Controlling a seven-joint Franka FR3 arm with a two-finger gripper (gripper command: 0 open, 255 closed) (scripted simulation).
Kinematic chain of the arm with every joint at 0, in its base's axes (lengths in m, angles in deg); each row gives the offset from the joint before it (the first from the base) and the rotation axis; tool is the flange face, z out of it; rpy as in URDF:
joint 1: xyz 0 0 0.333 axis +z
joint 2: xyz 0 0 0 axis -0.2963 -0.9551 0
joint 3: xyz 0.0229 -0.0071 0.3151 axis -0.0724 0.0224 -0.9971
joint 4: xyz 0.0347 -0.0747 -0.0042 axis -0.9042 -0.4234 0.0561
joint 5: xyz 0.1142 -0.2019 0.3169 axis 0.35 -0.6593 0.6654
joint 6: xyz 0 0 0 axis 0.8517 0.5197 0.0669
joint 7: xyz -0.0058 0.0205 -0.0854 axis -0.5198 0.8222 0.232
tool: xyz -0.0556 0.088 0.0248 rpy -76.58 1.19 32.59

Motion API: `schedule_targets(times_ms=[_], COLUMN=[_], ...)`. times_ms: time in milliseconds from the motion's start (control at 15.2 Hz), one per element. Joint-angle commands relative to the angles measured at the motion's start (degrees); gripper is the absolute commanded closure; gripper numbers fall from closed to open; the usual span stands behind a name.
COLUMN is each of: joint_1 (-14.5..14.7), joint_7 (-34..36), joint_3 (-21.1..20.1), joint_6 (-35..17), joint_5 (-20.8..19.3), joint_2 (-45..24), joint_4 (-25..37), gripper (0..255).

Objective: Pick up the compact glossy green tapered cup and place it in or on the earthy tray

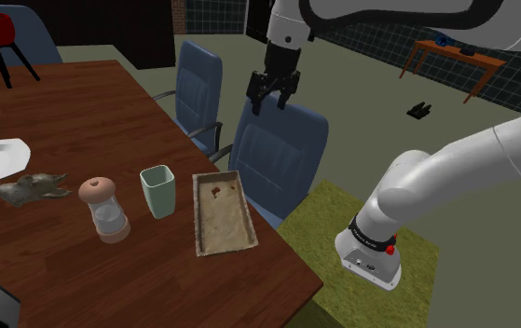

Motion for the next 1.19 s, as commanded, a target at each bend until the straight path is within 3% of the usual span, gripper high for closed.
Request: schedule_targets(times_ms=[0, 594, 1122], joint_1=[0.3, 1.0, 3.8], joint_7=[2.5, 14.5, 27.4], joint_3=[-2.3, -12.0, -17.8], joint_6=[-2.2, -10.3, -13.9], joint_5=[0.4, -2.6, -12.2], joint_2=[-2.8, -19.2, -37.6], joint_4=[0.8, 8.6, 20.8], gripper=[0, 0, 0])
